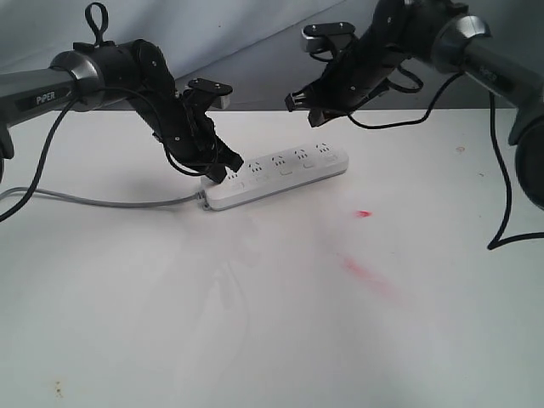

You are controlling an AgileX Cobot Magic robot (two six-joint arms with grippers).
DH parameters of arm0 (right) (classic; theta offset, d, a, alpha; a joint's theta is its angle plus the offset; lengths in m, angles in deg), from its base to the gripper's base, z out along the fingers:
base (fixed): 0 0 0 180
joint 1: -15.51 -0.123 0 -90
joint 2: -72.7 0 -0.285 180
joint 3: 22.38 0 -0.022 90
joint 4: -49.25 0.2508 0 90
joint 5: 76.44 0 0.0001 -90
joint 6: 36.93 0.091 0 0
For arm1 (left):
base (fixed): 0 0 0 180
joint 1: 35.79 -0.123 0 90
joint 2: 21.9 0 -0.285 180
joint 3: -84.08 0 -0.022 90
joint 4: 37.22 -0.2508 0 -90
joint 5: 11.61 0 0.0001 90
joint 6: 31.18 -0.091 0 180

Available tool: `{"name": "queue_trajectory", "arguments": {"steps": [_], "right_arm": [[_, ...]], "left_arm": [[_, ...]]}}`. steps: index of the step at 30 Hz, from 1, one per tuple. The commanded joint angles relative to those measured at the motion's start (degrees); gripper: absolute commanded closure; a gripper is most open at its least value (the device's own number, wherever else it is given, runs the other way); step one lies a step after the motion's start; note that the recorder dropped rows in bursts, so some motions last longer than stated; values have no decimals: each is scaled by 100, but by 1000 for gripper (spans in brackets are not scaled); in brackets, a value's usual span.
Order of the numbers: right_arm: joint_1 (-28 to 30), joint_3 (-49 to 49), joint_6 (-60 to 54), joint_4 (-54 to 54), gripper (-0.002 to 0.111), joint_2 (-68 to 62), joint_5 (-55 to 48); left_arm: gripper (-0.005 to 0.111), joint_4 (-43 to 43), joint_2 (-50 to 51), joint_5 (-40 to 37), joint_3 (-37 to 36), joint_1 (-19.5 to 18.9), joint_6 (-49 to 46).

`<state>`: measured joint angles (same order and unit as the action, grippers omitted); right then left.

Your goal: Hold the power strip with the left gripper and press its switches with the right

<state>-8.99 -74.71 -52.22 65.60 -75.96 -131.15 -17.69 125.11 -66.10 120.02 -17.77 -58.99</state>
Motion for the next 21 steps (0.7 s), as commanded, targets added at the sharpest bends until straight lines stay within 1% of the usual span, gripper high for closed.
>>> {"name": "queue_trajectory", "arguments": {"steps": [1,15,21], "right_arm": [[-11,20,-141,148,108,43,-33],[-167,20,-141,171,108,-230,-163],[-212,20,-100,-175,108,-337,-177]], "left_arm": [[107,-206,215,-248,-88,26,30],[107,-206,215,-270,-88,26,36],[107,-206,215,-270,-88,26,36]]}}
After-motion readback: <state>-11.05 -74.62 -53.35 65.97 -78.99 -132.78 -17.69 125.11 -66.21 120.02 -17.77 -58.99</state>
